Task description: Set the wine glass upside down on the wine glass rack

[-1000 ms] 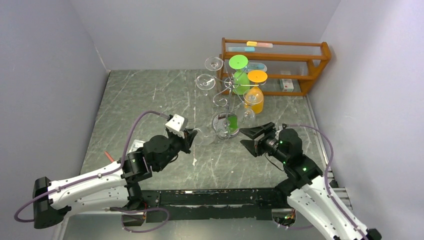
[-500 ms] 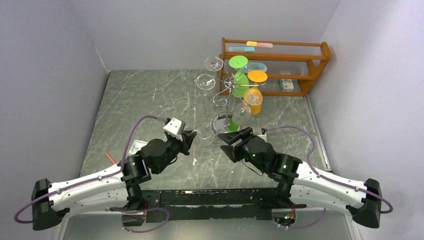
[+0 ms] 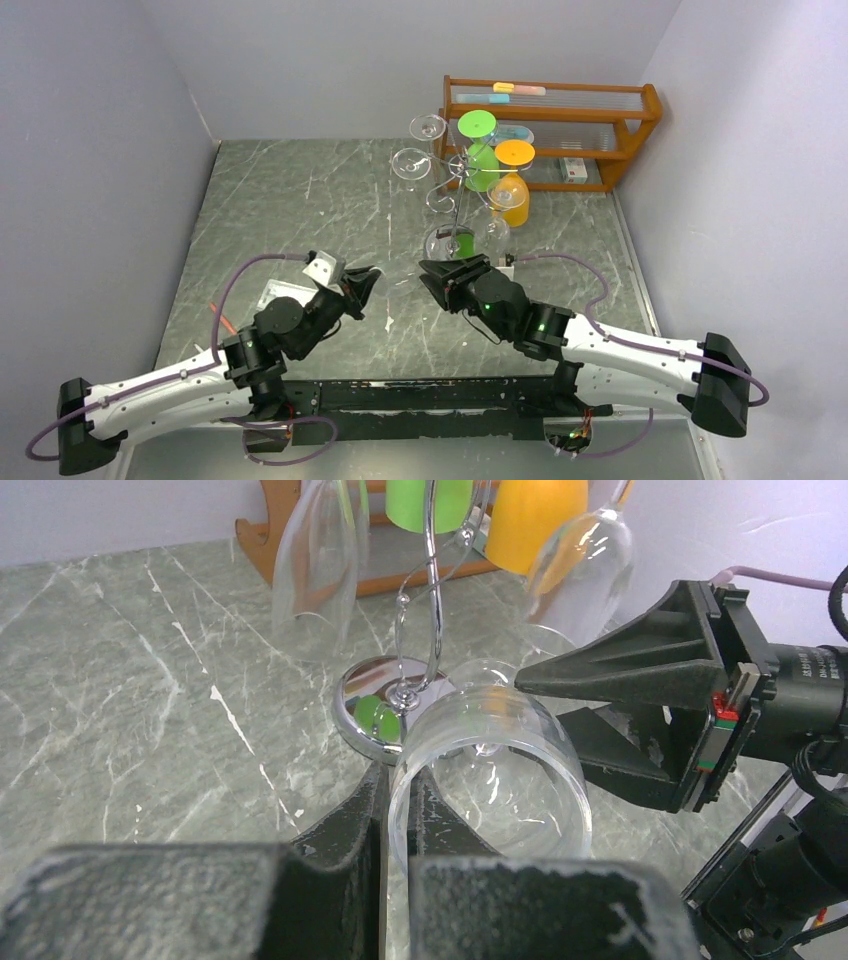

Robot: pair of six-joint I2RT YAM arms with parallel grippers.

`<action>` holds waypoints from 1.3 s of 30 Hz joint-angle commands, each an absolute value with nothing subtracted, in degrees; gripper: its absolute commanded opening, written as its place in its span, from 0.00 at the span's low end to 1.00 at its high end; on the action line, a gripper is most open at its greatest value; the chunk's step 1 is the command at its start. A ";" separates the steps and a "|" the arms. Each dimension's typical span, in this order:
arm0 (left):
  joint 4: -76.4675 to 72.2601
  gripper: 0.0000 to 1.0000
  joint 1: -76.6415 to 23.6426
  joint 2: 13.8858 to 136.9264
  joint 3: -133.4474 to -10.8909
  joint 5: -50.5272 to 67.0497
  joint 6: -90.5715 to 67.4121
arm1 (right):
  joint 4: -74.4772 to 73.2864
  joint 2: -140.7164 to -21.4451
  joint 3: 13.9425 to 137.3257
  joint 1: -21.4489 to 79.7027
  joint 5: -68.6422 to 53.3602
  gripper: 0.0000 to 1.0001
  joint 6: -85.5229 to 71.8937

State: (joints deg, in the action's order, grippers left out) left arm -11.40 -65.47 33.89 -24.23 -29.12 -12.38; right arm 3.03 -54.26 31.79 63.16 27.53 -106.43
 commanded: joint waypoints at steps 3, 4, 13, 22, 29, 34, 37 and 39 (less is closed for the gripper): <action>-16.87 0.05 -65.83 29.68 -22.57 -28.37 -12.96 | 5.28 -55.81 32.77 64.08 30.14 0.44 -108.12; -16.98 0.05 -65.83 29.36 -22.27 -28.35 -13.10 | 5.15 -56.07 33.01 64.17 29.93 0.46 -108.33; -18.91 0.05 -65.83 28.55 -20.53 -28.82 -13.51 | 4.88 -59.84 35.51 64.42 30.32 0.47 -108.08; -18.38 0.05 -65.83 23.92 -19.23 -27.54 -14.69 | 6.76 -62.91 36.67 64.41 30.44 0.40 -108.23; -17.78 0.05 -65.83 21.30 -18.37 -27.34 -15.47 | 7.60 -64.23 37.41 64.39 29.85 0.32 -108.31; -16.64 0.05 -65.83 21.31 -18.16 -27.50 -16.27 | 8.06 -63.61 37.22 64.38 30.33 0.03 -107.29; -14.91 0.23 -65.85 21.72 -18.65 -28.00 -17.23 | 8.42 -62.93 36.91 64.38 30.47 0.00 -106.11; -11.90 0.41 -65.83 21.95 -19.67 -29.04 -18.56 | 8.39 -62.21 36.48 64.39 30.65 0.00 -104.71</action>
